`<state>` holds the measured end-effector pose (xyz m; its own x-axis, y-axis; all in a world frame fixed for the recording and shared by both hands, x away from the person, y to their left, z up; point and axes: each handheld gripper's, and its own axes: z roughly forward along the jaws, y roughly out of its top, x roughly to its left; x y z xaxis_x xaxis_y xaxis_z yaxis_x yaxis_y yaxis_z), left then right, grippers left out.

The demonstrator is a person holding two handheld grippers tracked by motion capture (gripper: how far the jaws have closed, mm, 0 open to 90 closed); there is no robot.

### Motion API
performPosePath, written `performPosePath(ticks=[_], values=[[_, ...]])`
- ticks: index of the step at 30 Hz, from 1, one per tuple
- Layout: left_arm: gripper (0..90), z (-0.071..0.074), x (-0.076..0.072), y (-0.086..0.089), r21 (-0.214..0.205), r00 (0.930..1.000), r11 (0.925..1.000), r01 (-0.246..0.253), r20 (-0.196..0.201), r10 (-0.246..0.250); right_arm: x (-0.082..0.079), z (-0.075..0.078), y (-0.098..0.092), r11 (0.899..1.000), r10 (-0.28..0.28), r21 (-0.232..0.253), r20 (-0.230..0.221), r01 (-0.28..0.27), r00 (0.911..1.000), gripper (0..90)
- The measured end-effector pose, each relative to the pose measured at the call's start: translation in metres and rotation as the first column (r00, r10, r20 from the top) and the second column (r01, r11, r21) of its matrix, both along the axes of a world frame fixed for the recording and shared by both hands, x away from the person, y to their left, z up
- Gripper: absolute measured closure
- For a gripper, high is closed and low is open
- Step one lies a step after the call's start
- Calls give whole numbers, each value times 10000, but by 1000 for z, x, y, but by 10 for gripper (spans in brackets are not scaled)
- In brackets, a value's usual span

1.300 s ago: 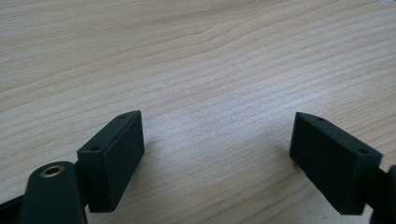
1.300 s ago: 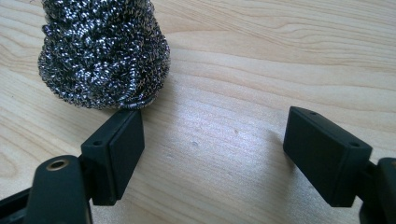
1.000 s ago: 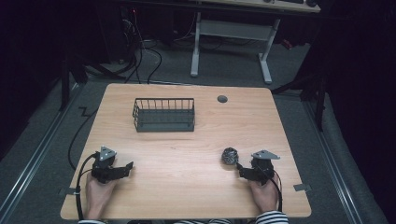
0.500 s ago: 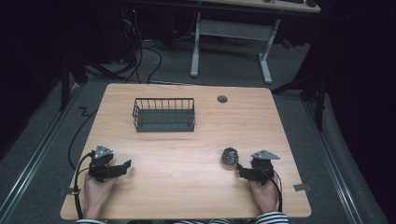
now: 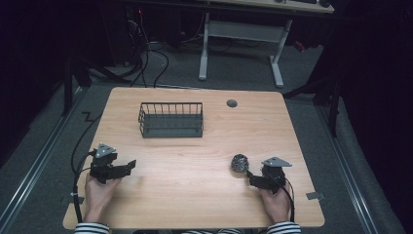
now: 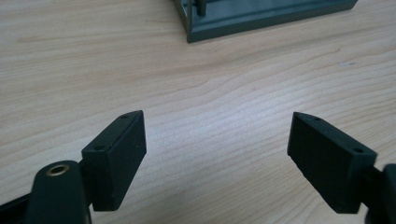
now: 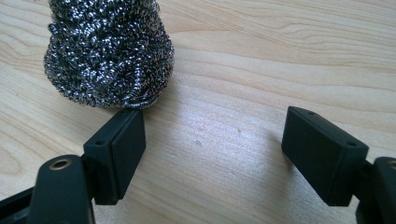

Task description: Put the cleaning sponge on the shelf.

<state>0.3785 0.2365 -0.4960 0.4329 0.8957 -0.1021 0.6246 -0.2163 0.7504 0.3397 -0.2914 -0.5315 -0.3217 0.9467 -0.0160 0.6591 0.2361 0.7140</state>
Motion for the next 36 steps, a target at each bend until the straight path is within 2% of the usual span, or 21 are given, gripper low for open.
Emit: performPosePath(ticks=[11,19,26,30,33,36], values=[[189,22,15,-7,-442,9994,9985,337,100,-333,0,0,0,10000,38,-4,4,-38,10000,219],[193,35,32,-11,-430,9991,9982,415,79,-412,0,0,0,10000,60,6,10,-60,10000,227],[197,53,58,-21,-392,9992,9984,396,-58,-399,0,0,0,10000,66,11,9,-66,10000,228],[208,62,72,-26,-376,9997,9990,253,5,-253,0,0,0,10000,52,19,1,-52,10000,228],[222,67,80,-28,-281,9999,9995,138,83,-136,0,0,0,10000,65,7,10,-65,10000,228],[232,69,88,-28,-285,10000,9996,60,-23,-61,0,0,0,10000,53,15,2,-53,10000,228]])
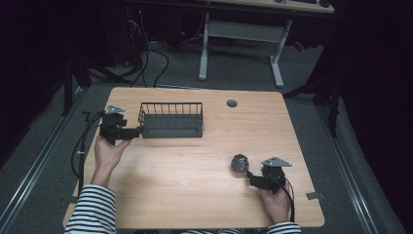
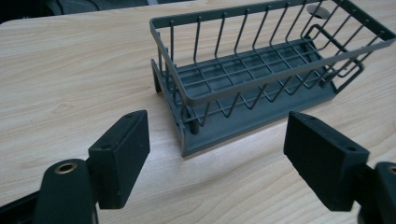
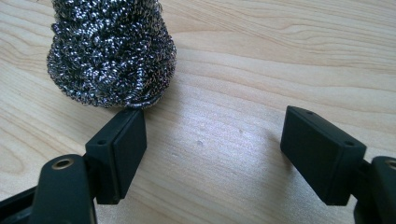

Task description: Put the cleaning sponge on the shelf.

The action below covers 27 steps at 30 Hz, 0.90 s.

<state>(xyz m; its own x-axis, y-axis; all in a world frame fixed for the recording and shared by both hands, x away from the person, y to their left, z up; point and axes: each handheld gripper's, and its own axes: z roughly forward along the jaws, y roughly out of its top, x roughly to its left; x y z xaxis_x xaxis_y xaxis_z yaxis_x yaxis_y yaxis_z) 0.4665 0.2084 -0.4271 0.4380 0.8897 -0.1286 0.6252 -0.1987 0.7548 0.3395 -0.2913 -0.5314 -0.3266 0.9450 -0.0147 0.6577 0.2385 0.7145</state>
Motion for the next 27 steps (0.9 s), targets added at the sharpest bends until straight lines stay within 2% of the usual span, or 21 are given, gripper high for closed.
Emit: performPosePath(ticks=[8,11,13,14,20,22,24,27], values=[[264,6,31,-10,203,9992,9991,-380,-135,383,0,0,0,10000,10,-3,0,-10,10000,228],[299,8,42,-15,-19,9978,9979,-651,-149,650,0,0,0,10000,14,4,-2,-14,10000,228],[318,7,48,-19,85,9968,9969,-782,-182,783,0,0,0,10000,30,2,-1,-30,10000,228],[340,4,51,-20,10,9956,9959,-903,-244,903,0,0,0,10000,51,1,-3,-51,10000,228],[385,-6,57,-19,460,9918,9927,-1119,-576,1145,0,0,0,10000,86,-3,1,-86,10000,228],[399,-8,58,-19,453,9917,9929,-1100,-615,1127,0,0,0,10000,88,-9,6,-88,10000,228],[432,-8,58,-20,728,9922,9913,-1099,-502,1137,0,0,0,10000,93,-12,9,-93,10000,228],[482,-9,58,-18,672,9923,9921,-1055,-577,1094,0,0,0,10000,88,-7,8,-88,10000,228]])
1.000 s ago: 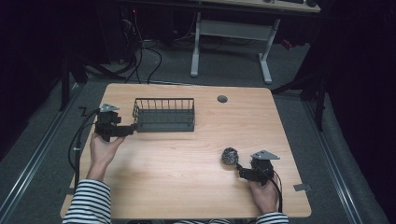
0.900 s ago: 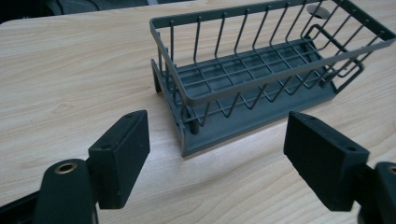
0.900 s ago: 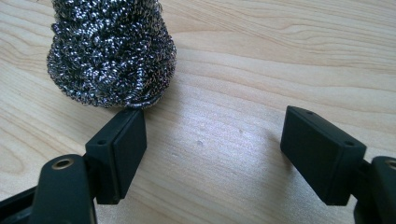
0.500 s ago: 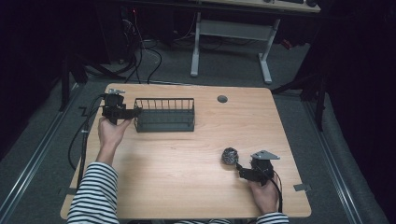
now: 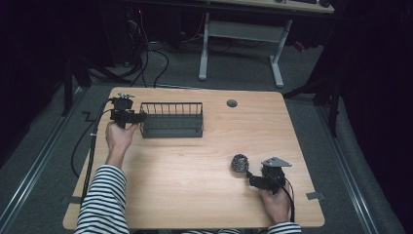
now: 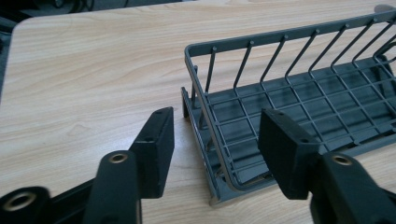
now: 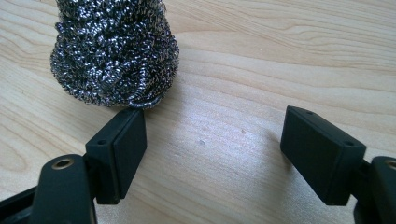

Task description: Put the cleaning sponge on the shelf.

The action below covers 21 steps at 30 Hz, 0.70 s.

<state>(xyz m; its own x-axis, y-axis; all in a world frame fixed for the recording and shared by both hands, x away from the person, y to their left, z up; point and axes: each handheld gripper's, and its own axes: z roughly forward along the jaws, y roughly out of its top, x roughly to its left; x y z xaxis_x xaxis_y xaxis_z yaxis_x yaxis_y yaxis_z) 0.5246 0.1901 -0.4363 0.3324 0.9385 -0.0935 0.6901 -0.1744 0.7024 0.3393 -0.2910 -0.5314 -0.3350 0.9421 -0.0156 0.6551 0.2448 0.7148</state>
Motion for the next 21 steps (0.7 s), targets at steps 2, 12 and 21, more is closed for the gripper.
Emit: performPosePath(ticks=[2,12,21], values=[[516,-1,0,0,39,10000,10000,18,-1,-18,0,0,0,10000,3,-6,2,-3,10000,229],[665,-4,-2,-4,158,9993,9991,387,0,-387,0,0,0,10000,1,-4,2,-1,10000,229],[732,-9,-13,-3,197,9985,9983,543,53,-544,0,0,0,10000,-1,-4,-1,1,10000,229]])
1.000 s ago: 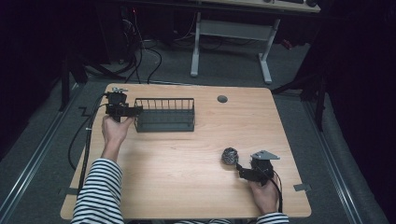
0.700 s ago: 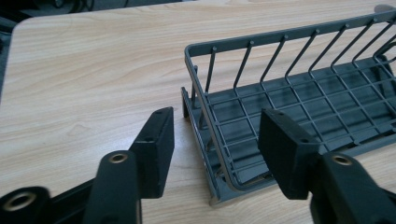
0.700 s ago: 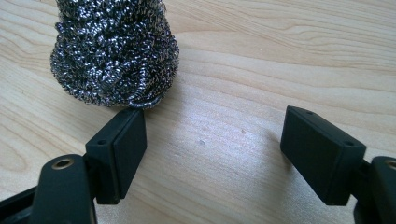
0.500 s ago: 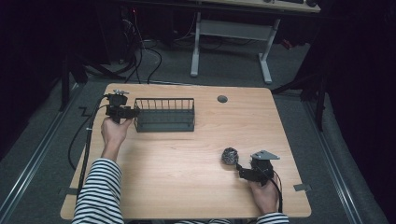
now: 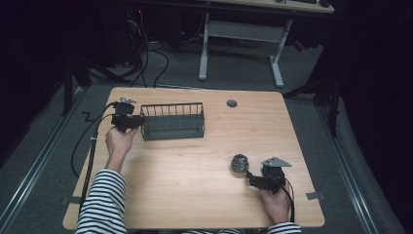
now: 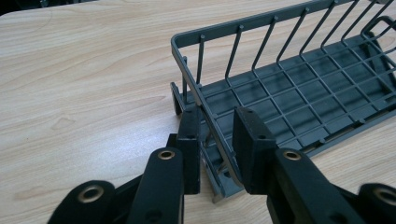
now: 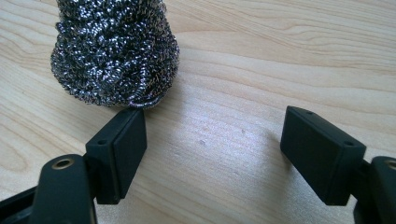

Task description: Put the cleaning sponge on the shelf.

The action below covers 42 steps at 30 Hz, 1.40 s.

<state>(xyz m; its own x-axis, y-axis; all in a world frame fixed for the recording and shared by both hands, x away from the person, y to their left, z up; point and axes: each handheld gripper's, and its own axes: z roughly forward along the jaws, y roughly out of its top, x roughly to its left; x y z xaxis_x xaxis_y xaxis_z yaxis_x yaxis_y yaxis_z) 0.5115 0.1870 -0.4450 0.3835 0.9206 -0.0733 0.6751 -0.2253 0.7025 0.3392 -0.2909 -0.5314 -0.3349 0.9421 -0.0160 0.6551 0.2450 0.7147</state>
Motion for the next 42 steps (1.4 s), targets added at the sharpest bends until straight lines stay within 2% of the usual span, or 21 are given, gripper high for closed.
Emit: performPosePath(ticks=[2,7,19,23,26,36,42], values=[[732,1,-4,-2,88,10000,9999,60,19,-60,0,0,0,10000,4,-4,5,-4,10000,229],[741,1,-10,-1,-183,9999,9997,146,56,-145,0,0,0,10000,1,-7,4,-1,10000,229],[740,0,-35,-5,-280,9993,9991,312,193,-307,0,0,0,10000,0,-6,3,0,10000,229],[739,-1,-44,-7,-462,9991,9983,348,260,-336,0,0,0,10000,-1,-4,3,1,10000,229],[737,-1,-51,-10,-408,9988,9984,390,315,-378,0,0,0,10000,1,-3,4,-1,10000,229],[724,-3,-71,-19,-791,9974,9953,567,495,-529,0,0,0,10000,-6,-1,1,6,10000,229],[720,-1,-81,-28,-542,9956,9957,751,595,-719,0,0,0,10000,0,-5,4,0,10000,229]])
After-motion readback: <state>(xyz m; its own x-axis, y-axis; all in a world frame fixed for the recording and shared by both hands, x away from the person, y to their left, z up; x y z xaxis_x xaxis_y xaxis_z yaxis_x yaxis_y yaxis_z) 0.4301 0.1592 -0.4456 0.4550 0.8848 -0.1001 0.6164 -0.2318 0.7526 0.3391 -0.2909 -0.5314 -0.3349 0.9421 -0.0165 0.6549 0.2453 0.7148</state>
